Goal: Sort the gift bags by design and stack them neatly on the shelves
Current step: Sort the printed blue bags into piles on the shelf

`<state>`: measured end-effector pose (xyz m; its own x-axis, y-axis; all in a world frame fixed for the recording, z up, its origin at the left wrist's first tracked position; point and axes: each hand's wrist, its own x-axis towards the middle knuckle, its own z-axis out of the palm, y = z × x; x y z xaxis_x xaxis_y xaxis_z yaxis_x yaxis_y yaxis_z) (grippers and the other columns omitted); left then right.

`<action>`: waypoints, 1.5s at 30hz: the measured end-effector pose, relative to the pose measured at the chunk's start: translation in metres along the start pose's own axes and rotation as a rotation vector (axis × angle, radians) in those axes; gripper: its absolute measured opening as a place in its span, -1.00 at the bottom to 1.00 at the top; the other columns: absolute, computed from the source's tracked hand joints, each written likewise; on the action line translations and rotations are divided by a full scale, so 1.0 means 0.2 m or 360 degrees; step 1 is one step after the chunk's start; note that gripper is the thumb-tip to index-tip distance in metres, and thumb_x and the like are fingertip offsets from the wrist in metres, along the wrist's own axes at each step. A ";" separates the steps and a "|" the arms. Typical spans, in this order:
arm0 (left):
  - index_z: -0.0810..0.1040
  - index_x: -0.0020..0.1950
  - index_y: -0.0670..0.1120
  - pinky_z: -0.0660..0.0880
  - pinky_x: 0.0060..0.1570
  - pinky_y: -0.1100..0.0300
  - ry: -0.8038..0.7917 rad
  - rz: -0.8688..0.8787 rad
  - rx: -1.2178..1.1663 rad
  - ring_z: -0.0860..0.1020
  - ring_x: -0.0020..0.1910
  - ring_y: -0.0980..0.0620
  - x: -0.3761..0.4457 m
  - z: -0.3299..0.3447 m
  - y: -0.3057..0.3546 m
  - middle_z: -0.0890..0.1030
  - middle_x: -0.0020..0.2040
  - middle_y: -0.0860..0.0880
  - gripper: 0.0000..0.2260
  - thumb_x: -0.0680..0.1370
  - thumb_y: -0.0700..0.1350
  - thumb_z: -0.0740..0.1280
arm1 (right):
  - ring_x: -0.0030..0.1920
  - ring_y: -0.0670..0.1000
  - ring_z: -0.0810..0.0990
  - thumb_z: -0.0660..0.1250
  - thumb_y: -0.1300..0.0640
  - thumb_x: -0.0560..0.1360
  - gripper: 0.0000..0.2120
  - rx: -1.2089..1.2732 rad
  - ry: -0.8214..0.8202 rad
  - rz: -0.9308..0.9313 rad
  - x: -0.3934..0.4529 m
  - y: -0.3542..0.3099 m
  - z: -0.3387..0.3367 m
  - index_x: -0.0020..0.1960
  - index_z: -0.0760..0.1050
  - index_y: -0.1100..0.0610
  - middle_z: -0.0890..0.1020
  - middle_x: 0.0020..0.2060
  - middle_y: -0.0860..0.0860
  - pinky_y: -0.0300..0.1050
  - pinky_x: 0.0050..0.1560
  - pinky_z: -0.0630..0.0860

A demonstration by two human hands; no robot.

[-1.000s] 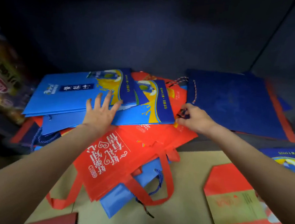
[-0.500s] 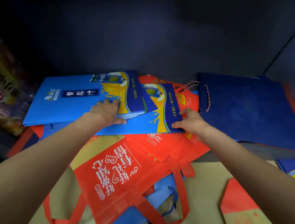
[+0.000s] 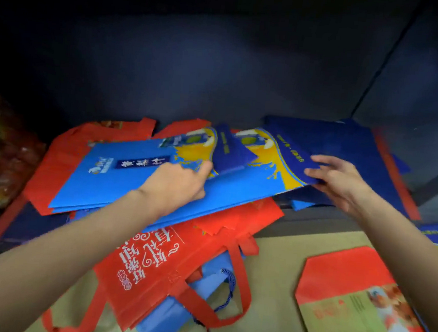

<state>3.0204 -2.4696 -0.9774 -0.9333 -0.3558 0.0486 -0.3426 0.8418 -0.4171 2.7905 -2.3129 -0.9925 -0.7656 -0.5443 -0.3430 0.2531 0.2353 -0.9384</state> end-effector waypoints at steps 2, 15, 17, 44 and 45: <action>0.56 0.00 -0.09 0.40 -0.57 0.28 -0.0011 0.0178 -0.0029 0.60 -0.52 -0.06 0.05 -0.04 0.18 0.59 -0.50 -0.11 -0.63 0.26 0.01 0.50 | -0.47 -0.12 0.52 0.32 0.42 0.44 -0.62 -0.0152 0.0176 0.0026 0.01 0.04 -0.21 0.25 0.44 0.28 0.54 -0.17 0.08 -0.44 -0.53 0.42; -0.13 0.54 0.03 0.05 0.36 -0.32 -0.0918 -0.0046 -0.0459 -0.06 0.50 -0.28 0.17 -0.02 0.62 -0.12 0.54 -0.18 -0.14 0.44 0.29 0.30 | 0.16 0.17 0.52 0.29 0.23 0.49 -0.70 -0.1465 0.0083 -0.0107 -0.08 0.30 -0.48 0.21 0.46 0.25 0.57 0.03 0.18 -0.09 0.11 0.36; -0.25 0.53 0.07 0.03 0.34 -0.37 -0.1047 -0.0056 -0.0504 -0.18 0.50 -0.27 0.13 0.01 0.58 -0.25 0.53 -0.17 -0.02 0.39 0.32 0.34 | 0.22 0.14 0.48 0.24 0.21 0.52 -0.64 -0.1494 -0.0089 0.0031 -0.08 0.34 -0.39 0.30 0.38 0.22 0.54 0.14 0.16 -0.12 0.11 0.37; 0.61 0.05 -0.05 0.49 0.10 0.08 0.0363 -0.0537 -0.1658 0.61 0.05 0.00 0.21 -0.32 0.49 0.68 0.00 -0.02 -0.69 0.38 0.02 0.31 | -0.52 -0.06 0.49 0.22 0.48 0.46 -0.75 -0.0371 0.0320 0.0054 -0.19 0.16 -0.85 0.10 0.49 0.33 0.51 -0.36 0.15 -0.29 -0.52 0.42; 0.58 0.11 -0.03 0.47 0.09 0.07 0.0244 -0.0496 -0.1508 0.59 0.08 -0.06 0.21 -0.31 0.55 0.67 0.02 -0.04 -0.68 0.41 0.05 0.30 | -0.46 0.00 0.44 0.24 0.47 0.46 -0.75 -0.0513 0.0341 0.0133 -0.19 0.27 -0.88 0.11 0.48 0.34 0.46 -0.37 0.13 -0.26 -0.48 0.38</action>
<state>2.9368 -2.3668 -0.9657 -0.7686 -0.6150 0.1764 -0.4555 0.7196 0.5241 2.7280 -2.1377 -1.0221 -0.8649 -0.3401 -0.3691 0.1474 0.5308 -0.8345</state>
